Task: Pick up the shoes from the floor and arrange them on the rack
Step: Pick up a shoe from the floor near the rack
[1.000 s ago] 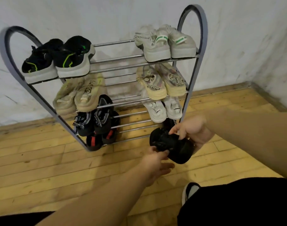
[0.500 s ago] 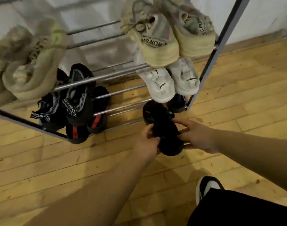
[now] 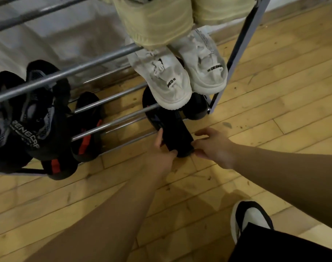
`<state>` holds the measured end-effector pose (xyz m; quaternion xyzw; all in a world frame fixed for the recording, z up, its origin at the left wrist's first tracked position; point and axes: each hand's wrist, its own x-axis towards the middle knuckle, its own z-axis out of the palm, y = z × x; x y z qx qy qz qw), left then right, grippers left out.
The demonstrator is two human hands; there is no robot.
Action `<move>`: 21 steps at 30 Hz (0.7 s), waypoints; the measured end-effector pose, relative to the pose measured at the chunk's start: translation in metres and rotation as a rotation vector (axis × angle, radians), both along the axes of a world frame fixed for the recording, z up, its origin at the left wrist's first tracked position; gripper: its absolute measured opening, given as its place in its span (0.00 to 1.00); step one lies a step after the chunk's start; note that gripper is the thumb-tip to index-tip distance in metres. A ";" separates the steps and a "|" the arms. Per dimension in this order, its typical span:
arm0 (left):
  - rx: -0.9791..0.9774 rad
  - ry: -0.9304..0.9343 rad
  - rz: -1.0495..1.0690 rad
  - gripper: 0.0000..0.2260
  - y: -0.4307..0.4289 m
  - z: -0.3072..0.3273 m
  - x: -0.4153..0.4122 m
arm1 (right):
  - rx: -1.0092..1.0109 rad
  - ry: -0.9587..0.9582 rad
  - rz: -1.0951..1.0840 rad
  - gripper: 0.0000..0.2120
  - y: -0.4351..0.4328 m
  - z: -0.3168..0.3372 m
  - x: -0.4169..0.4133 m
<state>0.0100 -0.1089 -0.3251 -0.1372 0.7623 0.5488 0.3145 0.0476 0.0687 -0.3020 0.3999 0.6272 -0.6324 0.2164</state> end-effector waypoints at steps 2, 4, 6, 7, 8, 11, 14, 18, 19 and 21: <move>-0.021 0.015 -0.040 0.42 -0.001 -0.002 0.005 | -0.007 0.000 -0.052 0.18 0.002 -0.006 -0.001; -0.021 0.051 -0.020 0.42 -0.002 -0.004 0.004 | -0.027 0.002 -0.097 0.16 0.002 -0.008 -0.003; -0.014 0.079 0.006 0.40 0.000 0.000 0.001 | -0.034 0.017 -0.145 0.13 0.001 -0.008 -0.008; -0.018 0.093 0.009 0.39 0.001 0.004 0.001 | -0.038 0.026 -0.162 0.12 0.000 -0.007 -0.012; -0.033 0.111 0.007 0.38 0.002 0.007 -0.001 | -0.049 0.040 -0.175 0.12 0.000 -0.006 -0.016; -0.055 0.191 0.001 0.36 0.004 0.014 -0.016 | -0.075 0.113 -0.219 0.11 -0.003 -0.002 -0.033; -0.028 0.223 0.012 0.35 0.012 0.017 -0.040 | -0.034 0.136 -0.265 0.11 -0.005 0.001 -0.049; -0.067 0.273 -0.089 0.32 0.018 0.016 -0.046 | 0.011 0.045 -0.200 0.13 -0.006 -0.009 -0.048; -0.071 0.298 -0.110 0.32 0.020 0.014 -0.044 | 0.020 0.034 -0.171 0.13 -0.006 -0.012 -0.046; -0.100 0.341 -0.180 0.32 0.024 0.007 -0.041 | 0.079 0.015 -0.106 0.11 -0.003 -0.019 -0.040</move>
